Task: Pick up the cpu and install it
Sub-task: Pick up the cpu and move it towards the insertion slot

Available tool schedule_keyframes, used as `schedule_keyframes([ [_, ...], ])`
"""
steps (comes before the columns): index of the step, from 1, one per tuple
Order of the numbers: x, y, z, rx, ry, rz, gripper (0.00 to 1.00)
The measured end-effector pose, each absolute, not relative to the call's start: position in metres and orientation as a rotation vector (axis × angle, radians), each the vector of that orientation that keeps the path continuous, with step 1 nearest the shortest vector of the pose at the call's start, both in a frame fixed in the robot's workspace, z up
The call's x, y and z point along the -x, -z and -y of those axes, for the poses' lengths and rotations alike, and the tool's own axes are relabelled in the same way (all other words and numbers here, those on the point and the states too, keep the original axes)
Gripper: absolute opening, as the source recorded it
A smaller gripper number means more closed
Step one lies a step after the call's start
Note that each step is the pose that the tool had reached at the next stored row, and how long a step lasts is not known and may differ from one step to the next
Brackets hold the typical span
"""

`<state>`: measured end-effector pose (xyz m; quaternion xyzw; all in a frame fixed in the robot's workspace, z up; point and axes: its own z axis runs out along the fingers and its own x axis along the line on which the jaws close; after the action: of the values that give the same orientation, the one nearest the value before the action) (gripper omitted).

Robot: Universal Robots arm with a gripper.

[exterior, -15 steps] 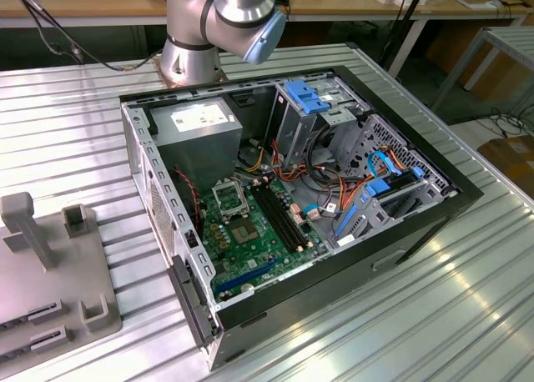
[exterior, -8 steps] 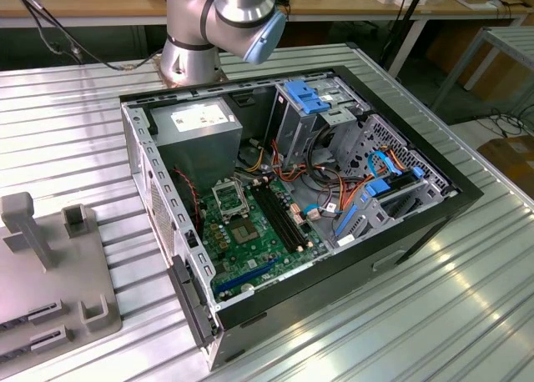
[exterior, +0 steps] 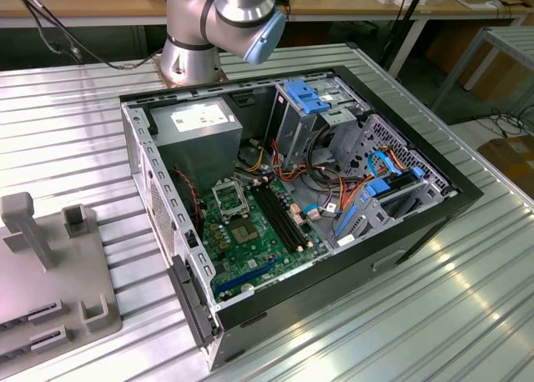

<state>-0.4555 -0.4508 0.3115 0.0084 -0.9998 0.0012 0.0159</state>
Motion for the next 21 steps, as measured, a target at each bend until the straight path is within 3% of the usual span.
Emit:
schedule_keyframes([
  [21,0.454,-0.325,0.451,-0.026,-0.004,3.092,0.47],
])
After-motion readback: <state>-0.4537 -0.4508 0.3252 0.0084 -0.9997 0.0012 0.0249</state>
